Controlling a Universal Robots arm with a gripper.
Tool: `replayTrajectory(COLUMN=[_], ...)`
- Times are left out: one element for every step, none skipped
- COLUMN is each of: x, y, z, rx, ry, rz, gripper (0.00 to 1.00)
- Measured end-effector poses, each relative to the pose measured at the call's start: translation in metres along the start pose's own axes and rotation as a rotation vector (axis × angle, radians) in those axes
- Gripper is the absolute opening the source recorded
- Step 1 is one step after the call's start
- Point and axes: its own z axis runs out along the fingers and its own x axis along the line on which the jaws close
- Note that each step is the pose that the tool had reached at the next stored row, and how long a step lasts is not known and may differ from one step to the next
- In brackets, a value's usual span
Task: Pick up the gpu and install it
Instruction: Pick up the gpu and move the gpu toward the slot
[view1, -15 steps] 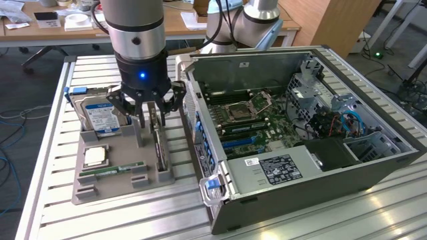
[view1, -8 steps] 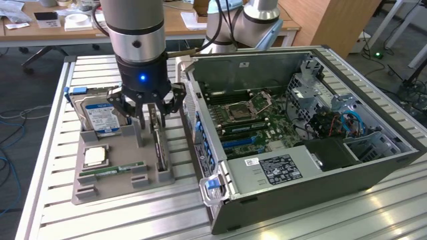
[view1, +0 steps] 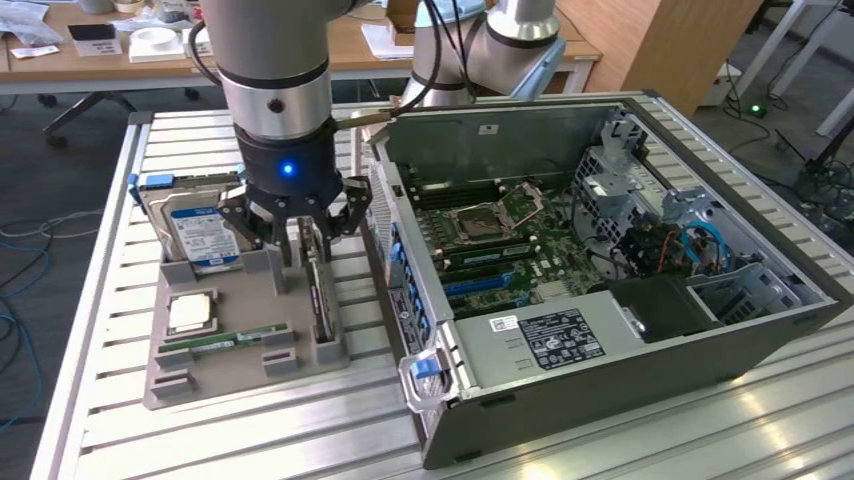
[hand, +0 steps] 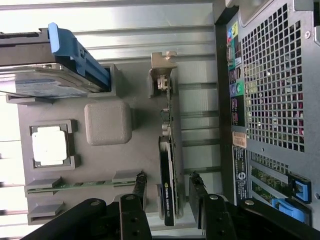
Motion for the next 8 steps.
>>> replayTrajectory(x=[0.0000, 0.0000, 0.0000, 0.0000, 0.0000, 0.0000, 0.0000, 0.0000], y=[0.0000, 0.0000, 0.0000, 0.0000, -0.0001, -0.0001, -0.0001, -0.0001], z=[0.0005, 0.0005, 0.0005, 0.0008, 0.0012, 0.0013, 0.0014, 0.0015], rx=[0.0001, 0.0002, 0.0002, 0.0001, 0.0000, 0.0001, 0.0000, 0.0000], ry=[0.0000, 0.0001, 0.0002, 0.0000, 0.0000, 0.0000, 0.0000, -0.0001], rz=[0.000, 0.000, 0.000, 0.000, 0.000, 0.000, 0.000, 0.000], gripper=[0.47, 0.47, 0.47, 0.47, 0.47, 0.47, 0.47, 0.47])
